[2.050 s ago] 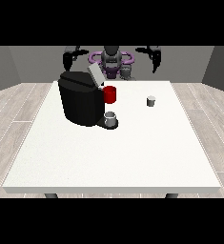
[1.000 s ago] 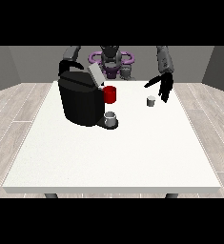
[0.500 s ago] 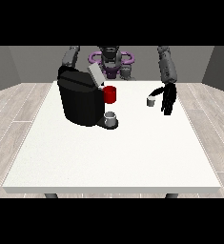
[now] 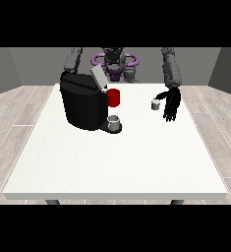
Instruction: Insert the coffee pod into the coffee machine and close the lid
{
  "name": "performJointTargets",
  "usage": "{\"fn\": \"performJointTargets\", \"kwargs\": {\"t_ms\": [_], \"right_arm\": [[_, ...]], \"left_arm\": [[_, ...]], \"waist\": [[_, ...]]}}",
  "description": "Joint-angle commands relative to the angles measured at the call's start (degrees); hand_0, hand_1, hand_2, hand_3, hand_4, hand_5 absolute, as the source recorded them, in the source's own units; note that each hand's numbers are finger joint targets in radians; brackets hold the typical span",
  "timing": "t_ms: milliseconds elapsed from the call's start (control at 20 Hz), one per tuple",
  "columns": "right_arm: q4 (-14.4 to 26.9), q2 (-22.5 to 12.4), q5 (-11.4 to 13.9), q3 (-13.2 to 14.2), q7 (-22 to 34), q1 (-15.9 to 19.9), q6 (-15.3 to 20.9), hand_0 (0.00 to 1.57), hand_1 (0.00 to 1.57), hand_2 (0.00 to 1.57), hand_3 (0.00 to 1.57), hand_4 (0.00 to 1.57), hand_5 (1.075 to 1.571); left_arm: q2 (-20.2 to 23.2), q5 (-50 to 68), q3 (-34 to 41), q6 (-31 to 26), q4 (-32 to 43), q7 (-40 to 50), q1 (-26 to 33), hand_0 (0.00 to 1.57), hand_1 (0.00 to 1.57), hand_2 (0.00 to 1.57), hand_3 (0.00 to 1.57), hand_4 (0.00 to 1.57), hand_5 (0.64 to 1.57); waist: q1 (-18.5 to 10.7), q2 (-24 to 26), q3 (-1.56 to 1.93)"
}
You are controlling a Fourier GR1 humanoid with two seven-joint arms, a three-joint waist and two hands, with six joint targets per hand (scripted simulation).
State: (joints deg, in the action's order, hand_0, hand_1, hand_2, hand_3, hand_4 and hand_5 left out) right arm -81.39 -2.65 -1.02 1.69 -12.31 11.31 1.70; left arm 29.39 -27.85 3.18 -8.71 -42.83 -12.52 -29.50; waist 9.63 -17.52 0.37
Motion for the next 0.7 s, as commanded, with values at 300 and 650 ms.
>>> {"fn": "performJointTargets", "kwargs": {"t_ms": [300, 650], "right_arm": [[0.8, 1.51, 0.13, 0.66, -0.51, 1.33, 2.33, 0.0, 0.0, 0.0, 0.0, 0.41, 1.571], [6.73, 0.57, -1.37, 3.34, -1.1, 2.3, 2.23, 0.0, 0.0, 0.0, 0.0, 0.4, 1.571]], "left_arm": [[0.75, -2.79, -0.18, -0.97, 6.61, -5.5, -2.7, 0.4, 0.4, 0.7, 0.59, 0.0, 1.571], [-5.33, -7.8, -4.41, 6.44, 2.97, -5.42, -0.21, 1.09, 1.09, 1.15, 1.13, 0.0, 1.571]], "waist": [[-0.05, -1.38, -0.39], [-2.04, 1.91, -0.34]]}}
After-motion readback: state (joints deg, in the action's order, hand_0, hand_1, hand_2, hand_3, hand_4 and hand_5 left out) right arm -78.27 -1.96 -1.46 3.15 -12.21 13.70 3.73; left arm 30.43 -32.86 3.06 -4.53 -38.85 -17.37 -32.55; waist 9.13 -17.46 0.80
